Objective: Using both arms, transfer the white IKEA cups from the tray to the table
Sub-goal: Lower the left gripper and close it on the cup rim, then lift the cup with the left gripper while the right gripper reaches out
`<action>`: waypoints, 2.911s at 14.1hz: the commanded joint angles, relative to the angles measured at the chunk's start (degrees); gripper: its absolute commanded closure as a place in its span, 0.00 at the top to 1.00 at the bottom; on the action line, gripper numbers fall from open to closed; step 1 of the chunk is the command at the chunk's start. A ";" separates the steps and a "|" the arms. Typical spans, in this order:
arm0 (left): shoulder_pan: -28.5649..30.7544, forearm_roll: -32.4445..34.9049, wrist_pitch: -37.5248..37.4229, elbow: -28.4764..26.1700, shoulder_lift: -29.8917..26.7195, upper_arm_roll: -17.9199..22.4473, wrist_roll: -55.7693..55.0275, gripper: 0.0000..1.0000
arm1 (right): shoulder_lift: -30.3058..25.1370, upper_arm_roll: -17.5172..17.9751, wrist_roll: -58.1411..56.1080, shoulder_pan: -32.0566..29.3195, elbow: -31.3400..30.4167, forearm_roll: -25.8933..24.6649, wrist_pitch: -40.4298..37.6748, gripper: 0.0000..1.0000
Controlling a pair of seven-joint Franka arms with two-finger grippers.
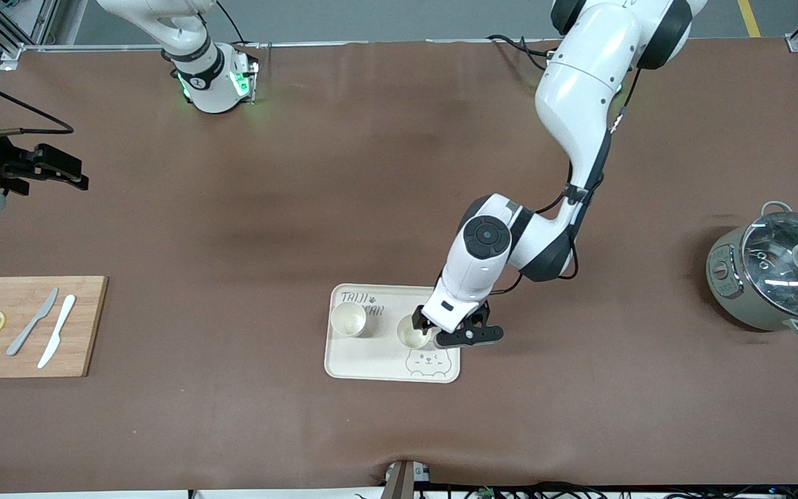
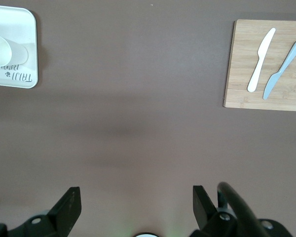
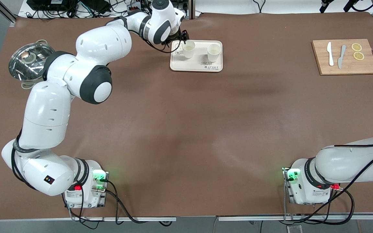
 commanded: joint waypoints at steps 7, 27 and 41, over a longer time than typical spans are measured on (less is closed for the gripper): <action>-2.01 1.56 3.23 1.66 2.89 1.47 -0.26 1.00 | 0.94 0.02 0.05 -0.22 1.09 0.79 -0.92 1.00; -2.54 3.41 3.32 1.31 3.33 1.65 -0.87 0.00 | 1.03 0.02 -0.04 -0.40 1.09 0.71 -0.92 1.00; -2.28 3.50 -7.38 1.22 -3.51 1.56 -2.01 0.00 | 3.75 0.02 -0.21 -0.13 1.18 0.00 -0.83 1.00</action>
